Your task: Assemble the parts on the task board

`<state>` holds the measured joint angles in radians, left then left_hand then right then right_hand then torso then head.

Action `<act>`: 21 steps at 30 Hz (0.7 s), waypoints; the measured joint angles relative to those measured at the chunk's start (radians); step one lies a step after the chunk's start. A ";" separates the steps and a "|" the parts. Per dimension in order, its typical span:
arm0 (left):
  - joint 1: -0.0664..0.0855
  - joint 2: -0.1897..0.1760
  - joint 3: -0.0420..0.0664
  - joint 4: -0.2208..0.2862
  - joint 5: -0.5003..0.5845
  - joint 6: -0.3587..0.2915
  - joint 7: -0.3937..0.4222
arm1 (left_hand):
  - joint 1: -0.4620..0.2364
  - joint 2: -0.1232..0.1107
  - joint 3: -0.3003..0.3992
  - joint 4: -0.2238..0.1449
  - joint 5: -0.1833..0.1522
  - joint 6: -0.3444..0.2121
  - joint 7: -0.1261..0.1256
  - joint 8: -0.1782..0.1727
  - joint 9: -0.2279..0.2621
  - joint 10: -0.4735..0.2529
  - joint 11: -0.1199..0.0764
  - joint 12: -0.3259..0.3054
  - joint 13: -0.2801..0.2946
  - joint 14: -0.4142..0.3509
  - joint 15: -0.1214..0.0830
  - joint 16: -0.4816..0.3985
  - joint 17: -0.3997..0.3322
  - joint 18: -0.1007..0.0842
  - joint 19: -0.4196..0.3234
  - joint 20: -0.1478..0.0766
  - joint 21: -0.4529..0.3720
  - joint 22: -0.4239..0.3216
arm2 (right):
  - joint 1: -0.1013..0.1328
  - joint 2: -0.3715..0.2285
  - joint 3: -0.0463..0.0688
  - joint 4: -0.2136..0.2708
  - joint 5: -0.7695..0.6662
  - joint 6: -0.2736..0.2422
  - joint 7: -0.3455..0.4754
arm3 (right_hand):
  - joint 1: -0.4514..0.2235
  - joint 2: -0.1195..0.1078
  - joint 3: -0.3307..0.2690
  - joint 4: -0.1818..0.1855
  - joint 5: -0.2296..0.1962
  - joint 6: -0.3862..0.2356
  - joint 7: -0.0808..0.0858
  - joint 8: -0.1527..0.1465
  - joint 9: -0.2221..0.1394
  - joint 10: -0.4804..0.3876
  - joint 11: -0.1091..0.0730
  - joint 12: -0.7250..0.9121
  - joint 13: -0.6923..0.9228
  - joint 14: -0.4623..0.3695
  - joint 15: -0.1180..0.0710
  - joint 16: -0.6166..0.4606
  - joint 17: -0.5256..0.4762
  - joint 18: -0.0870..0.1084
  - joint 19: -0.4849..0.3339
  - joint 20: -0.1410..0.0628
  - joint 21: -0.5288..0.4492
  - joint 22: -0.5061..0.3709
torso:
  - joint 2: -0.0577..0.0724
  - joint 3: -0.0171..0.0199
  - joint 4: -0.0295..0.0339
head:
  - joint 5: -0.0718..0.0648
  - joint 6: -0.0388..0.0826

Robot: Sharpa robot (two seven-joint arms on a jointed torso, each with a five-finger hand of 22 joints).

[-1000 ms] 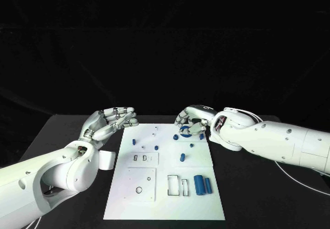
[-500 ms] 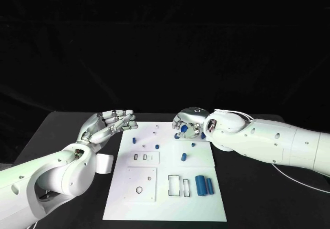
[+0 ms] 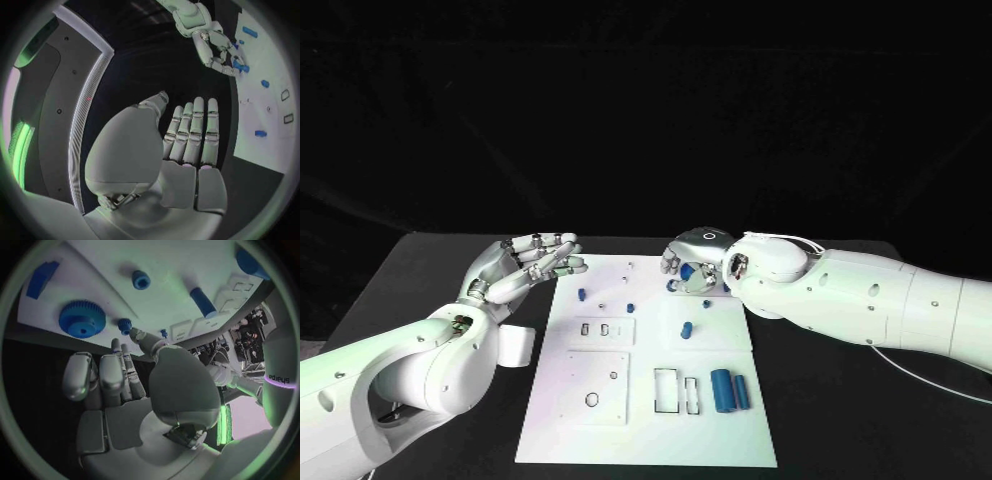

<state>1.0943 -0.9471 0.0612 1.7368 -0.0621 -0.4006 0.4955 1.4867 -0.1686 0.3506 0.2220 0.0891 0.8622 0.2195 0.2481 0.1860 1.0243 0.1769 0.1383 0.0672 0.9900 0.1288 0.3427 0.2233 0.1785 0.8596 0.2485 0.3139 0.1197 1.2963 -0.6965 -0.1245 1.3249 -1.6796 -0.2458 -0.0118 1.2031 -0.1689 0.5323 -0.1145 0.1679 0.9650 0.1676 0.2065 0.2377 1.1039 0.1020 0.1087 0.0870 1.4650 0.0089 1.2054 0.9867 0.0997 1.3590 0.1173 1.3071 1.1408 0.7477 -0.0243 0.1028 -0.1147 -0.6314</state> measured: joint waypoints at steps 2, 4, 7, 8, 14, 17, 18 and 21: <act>0.000 0.000 0.000 0.000 0.001 0.001 -0.001 | 0.000 0.000 0.000 0.000 0.000 0.000 0.000 0.000 0.000 0.000 0.000 -0.004 0.000 0.000 0.000 0.000 0.000 0.000 0.000 0.000 0.000 0.000 | -0.001 0.002 0.000 -0.002 -0.005 0.003 -0.003 | 0.000 0.000 0.003 0.003 0.000 0.000 0.000 0.000 0.002 0.000 0.000 0.000 0.001 0.000 0.000 0.021 0.022 -0.009 0.007 0.001 0.015 0.022 | 0.001 0.0000 0.0008 | 0.000 0.000; 0.000 0.000 0.000 0.000 0.002 0.001 -0.001 | 0.000 0.000 0.000 0.000 0.000 0.000 0.000 0.000 0.000 0.000 0.000 -0.005 0.000 0.000 0.000 0.000 0.000 0.000 0.000 0.000 0.000 0.000 | -0.003 0.004 -0.001 -0.003 -0.009 0.006 -0.005 | 0.000 0.000 0.003 0.003 0.000 0.000 0.000 0.000 0.003 0.000 0.000 0.002 0.001 0.000 0.000 0.032 0.035 -0.016 0.013 0.002 0.023 0.036 | 0.002 0.0001 0.0011 | 0.000 0.001; 0.000 0.000 0.000 0.000 0.003 0.002 -0.002 | 0.000 0.000 0.000 0.000 0.000 0.000 0.000 0.000 0.000 0.000 0.000 -0.005 0.000 0.000 0.000 0.000 0.000 0.000 0.000 0.000 0.000 0.000 | -0.005 0.007 -0.001 -0.005 -0.014 0.011 -0.008 | 0.000 0.000 0.007 0.007 0.000 0.000 0.000 0.000 0.006 0.000 0.000 0.005 0.001 0.000 0.000 0.051 0.055 -0.016 0.020 0.003 0.039 0.058 | 0.004 0.0002 0.0011 | 0.000 0.002; 0.000 0.000 0.000 0.000 0.004 0.002 -0.003 | 0.000 0.000 0.000 0.000 0.000 0.000 0.000 0.000 0.000 0.000 0.000 -0.005 0.000 0.000 0.000 0.000 0.000 0.000 0.000 0.000 0.000 0.000 | -0.006 0.007 -0.001 -0.006 -0.015 0.013 -0.008 | 0.000 0.000 0.010 0.010 0.000 0.004 -0.003 0.000 0.006 0.000 0.000 0.008 0.002 0.000 0.000 0.058 0.063 -0.016 0.023 0.002 0.044 0.066 | 0.005 0.0002 0.0012 | 0.000 0.002; 0.000 -0.001 0.000 0.000 0.007 0.002 -0.004 | 0.000 0.000 0.003 0.003 0.000 0.000 0.000 0.000 -0.001 0.000 0.000 -0.005 0.000 0.000 0.000 0.000 0.001 0.000 0.000 0.000 0.000 -0.001 | -0.008 0.007 -0.001 -0.009 -0.020 0.021 -0.012 | 0.000 0.000 0.021 0.021 0.000 0.018 -0.011 0.009 0.015 0.015 -0.004 0.017 0.004 0.000 0.000 0.089 0.094 -0.016 0.034 0.002 0.064 0.101 | 0.008 0.0002 0.0036 | 0.000 0.001; 0.000 -0.003 0.000 0.000 0.008 0.002 -0.005 | 0.000 0.000 0.003 0.003 0.000 0.000 0.000 0.000 -0.001 0.000 0.000 -0.005 0.000 0.000 0.000 0.000 0.001 0.000 0.000 0.000 0.000 -0.001 | -0.008 0.007 -0.001 -0.010 -0.021 0.025 -0.014 | 0.000 0.000 0.021 0.021 0.000 0.018 -0.011 0.010 0.015 0.015 -0.004 0.017 0.004 0.000 0.000 0.091 0.100 -0.015 0.034 0.002 0.070 0.108 | 0.009 0.0001 0.0051 | -0.001 0.000; 0.000 -0.003 0.000 0.000 0.008 0.002 -0.006 | 0.000 0.000 0.003 0.003 0.000 0.000 0.000 0.000 -0.001 0.000 0.000 -0.005 0.000 0.000 0.000 0.000 0.001 0.000 0.000 0.000 0.000 -0.001 | -0.008 0.007 -0.001 -0.011 -0.022 0.025 -0.014 | 0.000 0.000 0.021 0.021 0.000 0.018 -0.011 0.010 0.016 0.015 -0.004 0.017 0.004 0.000 0.000 0.095 0.102 -0.015 0.036 0.000 0.070 0.109 | 0.009 0.0001 0.0057 | -0.001 0.000; 0.000 -0.004 0.000 0.000 0.009 0.002 -0.006 | 0.000 0.000 0.003 0.003 0.000 0.000 0.000 0.000 -0.001 0.000 0.000 -0.005 0.000 0.000 0.000 0.000 0.001 0.000 0.000 0.000 0.000 -0.001 | -0.008 0.006 -0.001 -0.011 -0.023 0.028 -0.016 | 0.000 0.000 0.023 0.023 0.000 0.020 -0.013 0.010 0.018 0.018 -0.007 0.017 0.004 0.000 0.000 0.098 0.105 -0.015 0.038 -0.001 0.074 0.114 | 0.010 0.0000 0.0068 | -0.002 -0.001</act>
<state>1.0945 -0.9507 0.0612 1.7367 -0.0529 -0.3991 0.4891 1.4868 -0.1685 0.3534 0.2248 0.0891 0.8620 0.2196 0.2481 0.1851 1.0243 0.1769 0.1336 0.0672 0.9900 0.1289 0.3427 0.2239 0.1784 0.8596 0.2486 0.3138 0.1187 1.2879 -0.6902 -0.1256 1.3140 -1.7027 -0.2180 -0.0280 1.2030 -0.1688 0.5554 -0.0916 0.1680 0.9852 0.1546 0.2162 0.2552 1.1222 0.0946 0.1253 0.0908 1.4650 0.0089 1.3036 1.0915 0.0843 1.3966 0.1164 1.3810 1.2544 0.7582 -0.0243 0.1096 -0.1172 -0.6329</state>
